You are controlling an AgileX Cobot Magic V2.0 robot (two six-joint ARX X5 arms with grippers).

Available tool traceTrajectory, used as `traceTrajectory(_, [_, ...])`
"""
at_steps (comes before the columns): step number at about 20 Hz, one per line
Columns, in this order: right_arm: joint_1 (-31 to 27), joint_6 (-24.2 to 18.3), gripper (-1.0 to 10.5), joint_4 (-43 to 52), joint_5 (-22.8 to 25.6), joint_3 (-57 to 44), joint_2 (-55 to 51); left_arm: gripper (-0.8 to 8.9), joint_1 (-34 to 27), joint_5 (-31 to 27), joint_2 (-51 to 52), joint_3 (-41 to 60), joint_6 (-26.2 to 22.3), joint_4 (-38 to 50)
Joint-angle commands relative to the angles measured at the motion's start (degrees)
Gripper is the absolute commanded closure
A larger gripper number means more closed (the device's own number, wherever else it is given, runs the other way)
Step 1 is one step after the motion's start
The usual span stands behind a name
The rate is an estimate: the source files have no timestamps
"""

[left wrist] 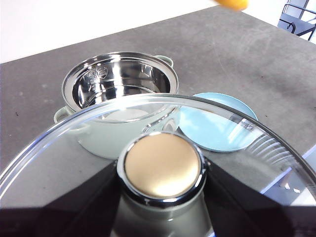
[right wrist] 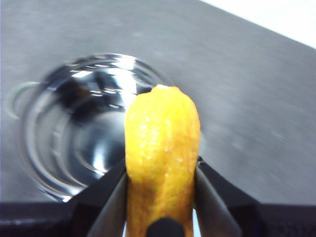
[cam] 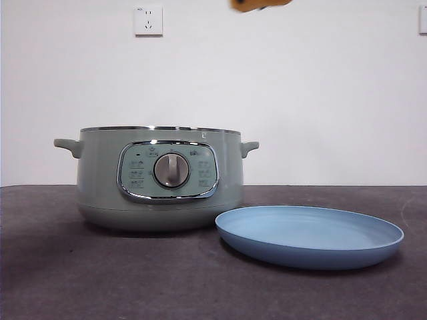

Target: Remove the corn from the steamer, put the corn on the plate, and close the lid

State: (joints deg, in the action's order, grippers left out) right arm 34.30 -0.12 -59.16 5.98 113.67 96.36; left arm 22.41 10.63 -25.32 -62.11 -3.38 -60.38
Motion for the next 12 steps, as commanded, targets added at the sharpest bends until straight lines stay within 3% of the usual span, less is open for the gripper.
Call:
traceTrajectory(1, [-2.1, -1.5, 9.6, -1.6, -0.8, -1.9, -1.7, 8.21, 0.1, 0.1, 0.5, -0.2, 0.3, 2.9])
traceTrajectory(5, [-5.5, -1.4, 9.6, 2.4, -3.3, -13.9, -7.4, 8.21, 0.1, 0.1, 0.5, -0.2, 0.3, 3.0])
traceTrajectory(12, [-9.1, 2.1, 9.6, 24.2, -11.1, -46.6, -13.5, 8.21, 0.1, 0.1, 0.5, -0.2, 0.4, 4.3])
